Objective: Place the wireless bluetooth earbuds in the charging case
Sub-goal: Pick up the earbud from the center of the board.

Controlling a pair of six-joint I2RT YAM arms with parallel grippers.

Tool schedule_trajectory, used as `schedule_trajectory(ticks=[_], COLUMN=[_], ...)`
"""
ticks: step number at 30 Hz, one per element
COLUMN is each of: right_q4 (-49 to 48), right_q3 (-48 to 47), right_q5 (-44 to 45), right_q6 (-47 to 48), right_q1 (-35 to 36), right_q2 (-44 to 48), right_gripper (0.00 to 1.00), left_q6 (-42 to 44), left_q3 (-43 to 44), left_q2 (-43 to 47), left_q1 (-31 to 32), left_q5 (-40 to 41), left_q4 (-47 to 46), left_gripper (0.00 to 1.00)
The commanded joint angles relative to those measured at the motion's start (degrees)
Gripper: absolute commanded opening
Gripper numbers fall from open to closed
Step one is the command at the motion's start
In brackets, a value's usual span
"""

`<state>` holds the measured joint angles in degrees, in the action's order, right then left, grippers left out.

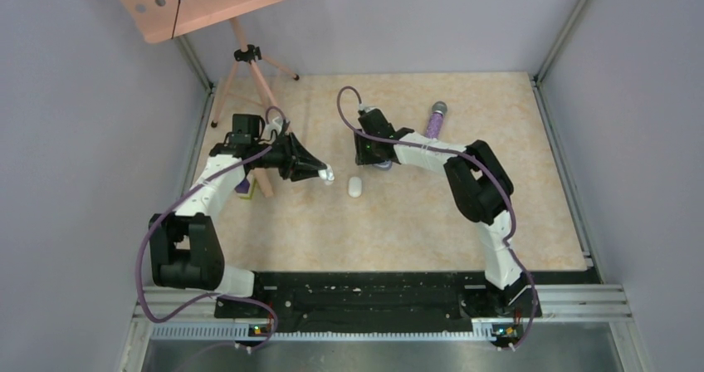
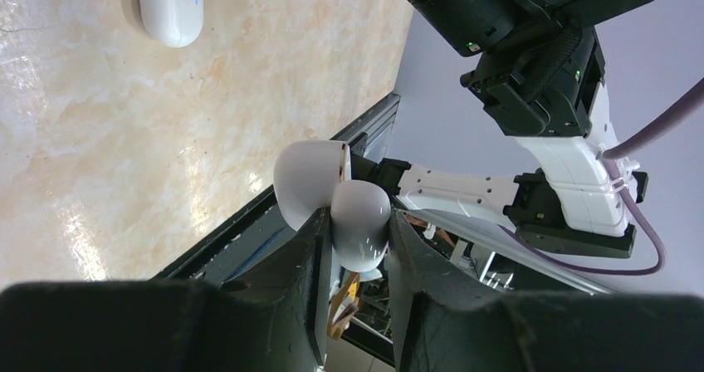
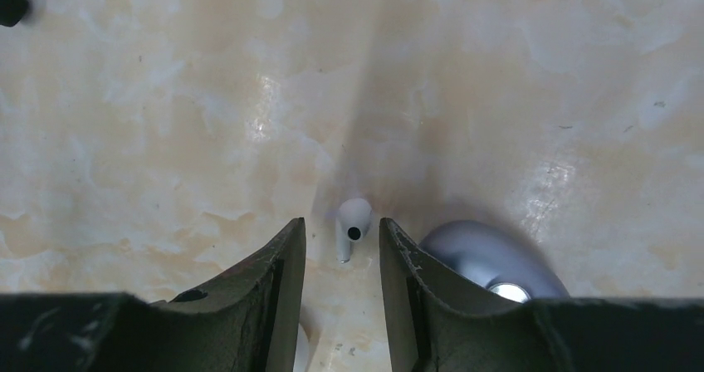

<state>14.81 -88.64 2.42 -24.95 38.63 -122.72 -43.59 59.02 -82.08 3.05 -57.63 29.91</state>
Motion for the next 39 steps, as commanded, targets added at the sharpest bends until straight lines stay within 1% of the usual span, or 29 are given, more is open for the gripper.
schedule_trajectory(ticks=[1,6,10,15,18,19,21,25,28,31,36,39], right_q4=[1.61,2.33,2.99,2.77,2.64,2.27,1.45,0.52,-0.47,-0.74,4.58,8.52], right_q3=[-3.20,-4.19,-4.47,-4.37,-4.07,-3.59,-2.21,3.02,11.02,20.84,33.43,36.03], right_q5=[3.90,5.43,6.00,5.82,5.36,5.29,5.42,6.46,8.57,11.14,18.04,22.49], right_q6=[1.34,2.30,2.87,2.51,2.03,1.85,1.58,1.35,0.88,0.20,-0.98,-1.75], right_q1=[0.91,1.33,1.78,1.93,1.89,1.90,1.93,1.89,1.91,1.89,2.30,3.56], right_q2=[-1.65,-2.98,-3.28,-2.61,-1.47,-0.74,1.42,8.41,16.31,26.76,39.87,43.58], right_gripper=[0.38,0.37,0.33,0.18,0.06,0.04,0.02,0.01,0.01,0.01,0.01,0.01], left_q6=[0.10,-0.11,-0.23,-0.35,-0.28,-0.22,-0.12,0.41,0.96,1.03,1.23,1.23], left_q3=[-0.05,0.03,-0.12,-0.44,-0.79,-0.90,-1.14,-1.28,-1.49,-2.03,-3.37,-3.97], left_q2=[-0.04,-0.42,-0.47,-0.44,-0.18,-0.13,0.21,0.79,1.66,2.41,3.16,3.48], left_q1=[-0.41,-0.47,-0.50,-0.50,-0.50,-0.50,-0.50,-0.50,-0.50,-0.50,-0.28,-0.07], left_q5=[-1.78,-2.21,-2.24,-2.46,-2.40,-2.40,-2.40,-2.36,-2.14,-2.30,-2.16,-1.99], left_q4=[-2.46,-2.78,-3.08,-3.50,-3.55,-3.50,-3.46,-2.81,-2.24,-2.23,-2.50,-2.66], left_gripper=[0.00,0.00,0.00,0.00,0.00,0.00,0.00,0.00,0.00,0.00,0.00,0.00])
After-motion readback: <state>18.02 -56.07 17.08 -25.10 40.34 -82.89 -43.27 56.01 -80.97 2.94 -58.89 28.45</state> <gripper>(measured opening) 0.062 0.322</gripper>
